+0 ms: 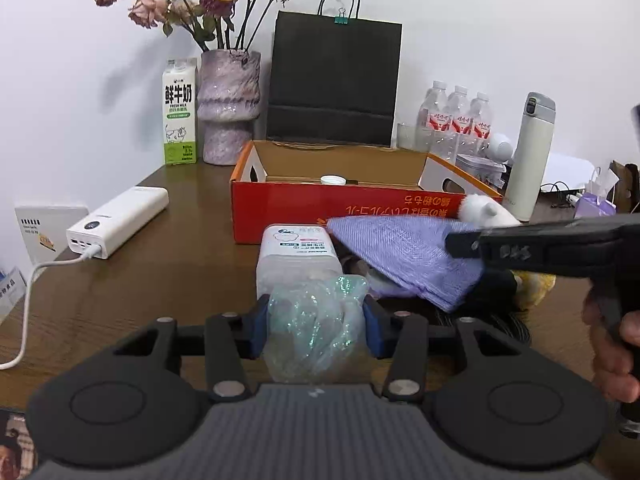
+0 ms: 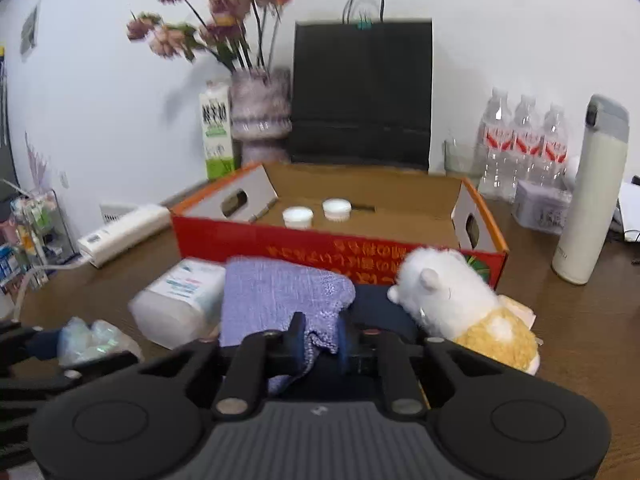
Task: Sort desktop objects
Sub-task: 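Grasp the clear plastic bag with the left gripper while the right grasps the purple cloth, then carry the bag and cloth into the box and open both grippers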
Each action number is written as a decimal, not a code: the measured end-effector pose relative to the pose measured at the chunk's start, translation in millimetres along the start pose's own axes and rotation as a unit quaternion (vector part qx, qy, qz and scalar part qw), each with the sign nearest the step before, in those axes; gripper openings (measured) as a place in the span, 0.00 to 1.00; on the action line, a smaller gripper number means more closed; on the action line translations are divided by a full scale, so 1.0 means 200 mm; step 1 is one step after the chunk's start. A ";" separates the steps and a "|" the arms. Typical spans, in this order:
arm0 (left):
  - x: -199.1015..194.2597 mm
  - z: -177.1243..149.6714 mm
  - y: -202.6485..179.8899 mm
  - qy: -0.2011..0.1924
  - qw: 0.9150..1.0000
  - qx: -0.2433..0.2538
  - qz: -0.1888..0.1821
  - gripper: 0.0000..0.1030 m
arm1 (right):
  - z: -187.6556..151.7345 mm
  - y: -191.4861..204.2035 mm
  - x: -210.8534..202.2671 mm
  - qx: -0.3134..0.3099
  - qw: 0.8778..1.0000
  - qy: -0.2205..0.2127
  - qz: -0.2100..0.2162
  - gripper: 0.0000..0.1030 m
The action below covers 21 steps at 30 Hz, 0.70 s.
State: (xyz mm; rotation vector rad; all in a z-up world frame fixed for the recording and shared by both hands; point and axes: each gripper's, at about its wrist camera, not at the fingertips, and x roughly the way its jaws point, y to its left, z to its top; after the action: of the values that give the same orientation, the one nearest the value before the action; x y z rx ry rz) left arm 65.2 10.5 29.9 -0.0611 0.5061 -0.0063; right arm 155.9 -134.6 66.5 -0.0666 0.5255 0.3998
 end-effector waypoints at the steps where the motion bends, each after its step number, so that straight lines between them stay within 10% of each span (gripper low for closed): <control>1: -0.02 0.00 0.00 -0.001 1.000 0.001 -0.001 0.46 | -0.01 0.02 -0.07 -0.002 1.000 -0.014 0.002 0.13; 5: -0.12 -0.03 0.00 -0.007 1.000 0.005 -0.003 0.46 | -0.05 0.05 -0.31 -0.011 1.000 -0.021 0.018 0.13; 13: -0.23 -0.15 -0.08 0.024 0.999 0.022 -0.037 0.47 | -0.38 -0.01 -0.61 0.000 0.995 0.101 0.013 0.21; 17: -0.26 -0.19 -0.10 0.024 0.999 0.027 -0.039 0.50 | -0.43 0.04 -0.72 -0.029 0.997 0.062 0.026 0.80; 21: -0.28 -0.19 -0.07 0.023 0.999 0.016 -0.030 0.59 | -0.40 0.06 -0.62 -0.016 0.996 0.062 0.070 0.83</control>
State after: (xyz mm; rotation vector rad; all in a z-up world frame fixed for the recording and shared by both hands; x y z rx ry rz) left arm -2.8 -3.7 24.8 -0.0443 0.5503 -0.0753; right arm 15.6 -179.4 60.5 -0.0865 0.6483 0.5431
